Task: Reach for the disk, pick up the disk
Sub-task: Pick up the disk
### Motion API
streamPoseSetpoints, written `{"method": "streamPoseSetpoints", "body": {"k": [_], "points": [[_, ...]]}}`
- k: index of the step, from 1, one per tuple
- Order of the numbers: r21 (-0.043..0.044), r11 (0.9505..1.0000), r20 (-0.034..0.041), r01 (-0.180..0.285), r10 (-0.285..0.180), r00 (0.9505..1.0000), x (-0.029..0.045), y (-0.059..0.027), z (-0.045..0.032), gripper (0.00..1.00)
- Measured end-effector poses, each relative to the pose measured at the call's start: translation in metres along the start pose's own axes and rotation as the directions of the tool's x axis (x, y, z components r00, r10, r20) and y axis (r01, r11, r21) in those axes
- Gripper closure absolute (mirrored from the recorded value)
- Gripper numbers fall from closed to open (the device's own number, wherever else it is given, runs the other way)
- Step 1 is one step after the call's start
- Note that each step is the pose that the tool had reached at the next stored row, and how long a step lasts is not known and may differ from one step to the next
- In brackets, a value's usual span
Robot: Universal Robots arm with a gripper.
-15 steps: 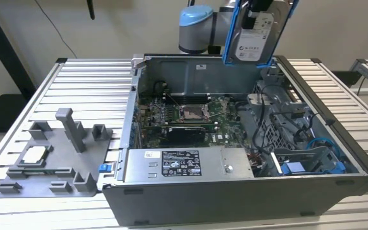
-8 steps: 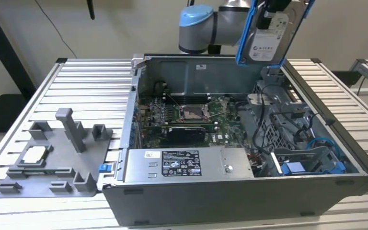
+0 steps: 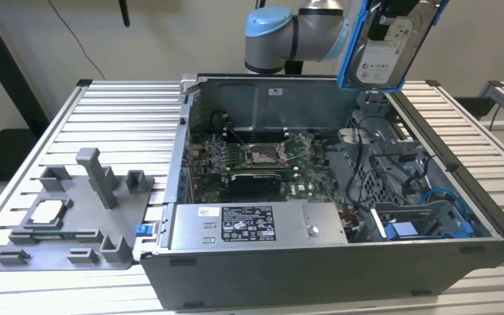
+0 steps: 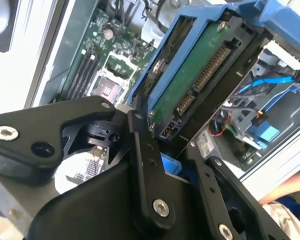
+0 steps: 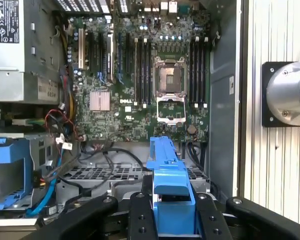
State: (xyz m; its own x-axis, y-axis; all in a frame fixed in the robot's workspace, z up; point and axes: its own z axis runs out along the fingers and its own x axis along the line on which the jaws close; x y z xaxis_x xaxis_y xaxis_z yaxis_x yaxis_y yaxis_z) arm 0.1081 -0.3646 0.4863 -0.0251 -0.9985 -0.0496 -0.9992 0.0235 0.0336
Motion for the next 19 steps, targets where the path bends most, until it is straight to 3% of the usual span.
{"method": "streamPoseSetpoints", "body": {"k": [14,19], "points": [[0.0,1.0,-0.0001,0.0,0.0,1.0,0.0004,-0.0004,-0.0001,1.0],[0.0,1.0,0.0002,0.0,0.0,1.0,0.0091,-0.0007,-0.0006,1.0]]}}
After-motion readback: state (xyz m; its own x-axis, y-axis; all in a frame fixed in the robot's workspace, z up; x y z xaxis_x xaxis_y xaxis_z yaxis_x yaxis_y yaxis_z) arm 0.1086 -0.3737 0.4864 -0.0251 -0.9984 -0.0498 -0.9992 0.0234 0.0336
